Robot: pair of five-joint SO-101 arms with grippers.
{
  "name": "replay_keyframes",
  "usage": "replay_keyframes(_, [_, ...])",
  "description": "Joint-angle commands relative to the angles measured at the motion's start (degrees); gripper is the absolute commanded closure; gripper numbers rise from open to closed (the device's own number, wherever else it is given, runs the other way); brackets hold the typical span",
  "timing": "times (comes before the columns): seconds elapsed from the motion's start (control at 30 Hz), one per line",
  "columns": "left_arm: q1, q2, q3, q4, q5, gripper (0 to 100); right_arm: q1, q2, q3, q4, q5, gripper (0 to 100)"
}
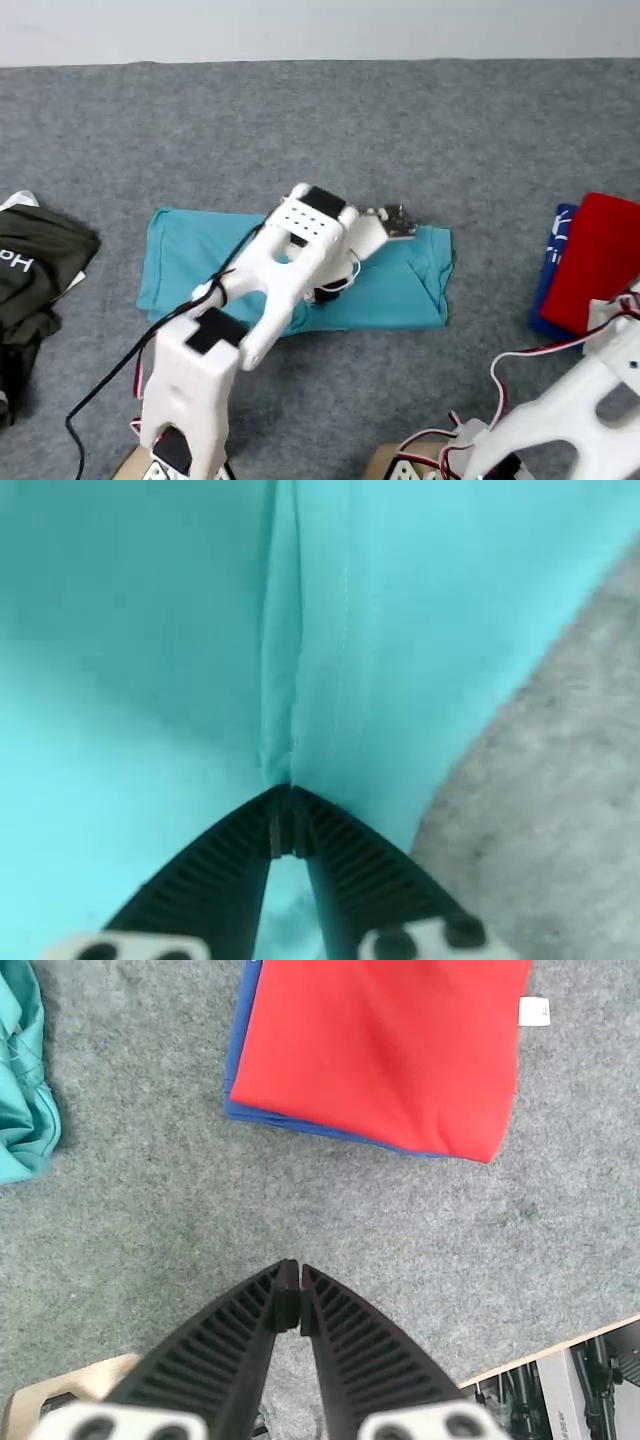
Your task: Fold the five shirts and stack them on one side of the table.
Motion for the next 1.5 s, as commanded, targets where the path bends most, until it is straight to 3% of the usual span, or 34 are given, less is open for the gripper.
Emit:
replay_keyframes(0.0, [-0.44, 2.2, -1.1, -0.62, -0.44, 100, -0.75, -0.75, -0.26, 1.01, 0.35, 98.8])
replay_keyframes(0.37, [-0.35, -8.35, -13.23, 10.11, -0.09, 100, -0.75, -1.1, -0.26, 1.01, 0.44, 98.8])
replay_keyframes(0.63, [-2.46, -18.55, -13.85, 13.19, 8.44, 100, -2.51, -0.92, -0.35, 1.19, 0.18, 98.8])
replay_keyframes(0.8, [-14.07, -20.04, -13.85, 13.27, 17.67, 99, -6.29, -1.19, -0.35, 1.36, 0.09, 98.8])
replay_keyframes(0.93, [-26.9, -20.31, -11.65, 13.36, 20.75, 89, -9.1, -0.92, -0.35, 1.45, 0.09, 98.9])
replay_keyframes(1.2, [-41.23, -17.49, -7.6, 13.19, 13.01, 83, -12.44, -0.75, -0.18, 1.1, 0.0, 98.9])
replay_keyframes(1.47, [-46.68, -6.33, -7.6, 10.55, 9.49, 83, -14.11, -0.75, -0.18, 1.1, -4.31, 98.7])
